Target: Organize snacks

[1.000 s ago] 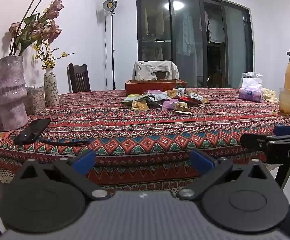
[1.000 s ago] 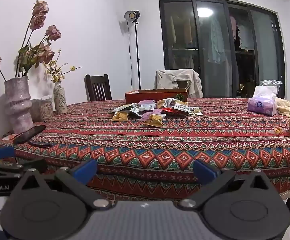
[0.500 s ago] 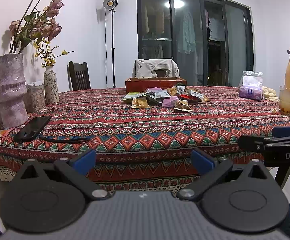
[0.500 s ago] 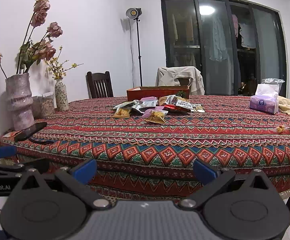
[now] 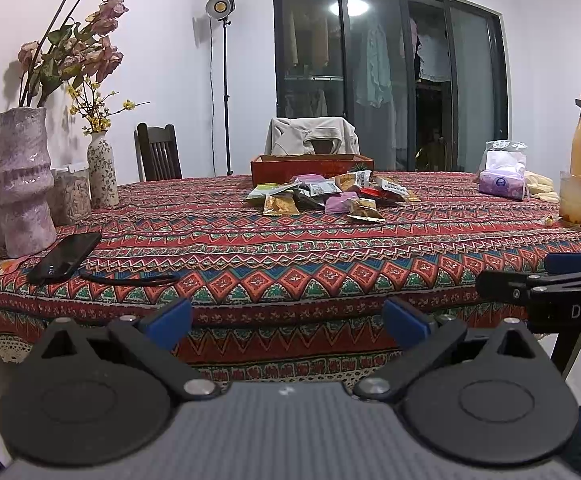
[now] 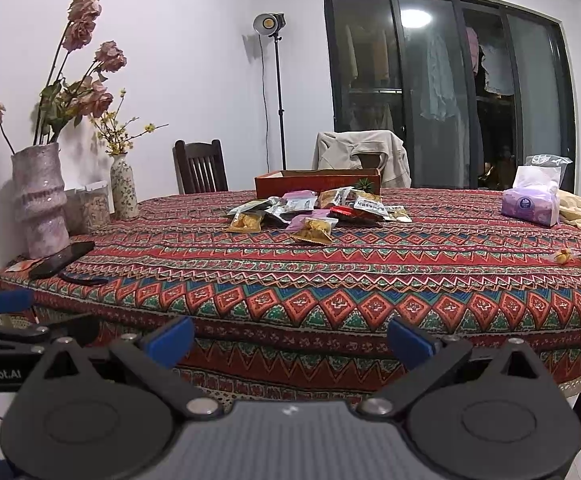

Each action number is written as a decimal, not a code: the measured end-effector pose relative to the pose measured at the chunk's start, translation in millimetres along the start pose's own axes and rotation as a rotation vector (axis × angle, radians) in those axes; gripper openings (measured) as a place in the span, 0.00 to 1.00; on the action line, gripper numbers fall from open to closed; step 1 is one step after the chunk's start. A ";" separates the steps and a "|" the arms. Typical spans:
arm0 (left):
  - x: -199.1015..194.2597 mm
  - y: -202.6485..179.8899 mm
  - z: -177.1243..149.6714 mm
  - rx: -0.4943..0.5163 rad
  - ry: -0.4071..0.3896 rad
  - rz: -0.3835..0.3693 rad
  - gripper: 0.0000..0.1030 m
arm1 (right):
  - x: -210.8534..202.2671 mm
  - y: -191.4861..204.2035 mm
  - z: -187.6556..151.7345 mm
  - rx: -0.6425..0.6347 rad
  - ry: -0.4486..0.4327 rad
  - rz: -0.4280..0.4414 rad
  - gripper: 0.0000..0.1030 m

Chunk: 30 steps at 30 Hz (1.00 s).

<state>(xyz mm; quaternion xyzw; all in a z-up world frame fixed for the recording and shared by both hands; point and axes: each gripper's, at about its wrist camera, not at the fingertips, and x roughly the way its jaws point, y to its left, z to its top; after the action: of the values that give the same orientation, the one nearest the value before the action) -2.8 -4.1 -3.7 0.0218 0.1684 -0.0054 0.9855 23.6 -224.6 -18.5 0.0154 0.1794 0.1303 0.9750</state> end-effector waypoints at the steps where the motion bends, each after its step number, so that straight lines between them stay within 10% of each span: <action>1: -0.4 -0.2 0.1 0.001 0.000 0.000 1.00 | -0.1 0.0 0.1 0.000 0.000 0.000 1.00; 30: -0.8 0.9 0.7 0.003 0.001 0.000 1.00 | -0.3 2.4 0.8 -0.001 -0.003 0.002 1.00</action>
<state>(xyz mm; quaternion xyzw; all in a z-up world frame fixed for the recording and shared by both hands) -3.3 -3.3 -2.7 0.0231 0.1687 -0.0057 0.9854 23.1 -222.4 -17.5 0.0152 0.1776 0.1313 0.9752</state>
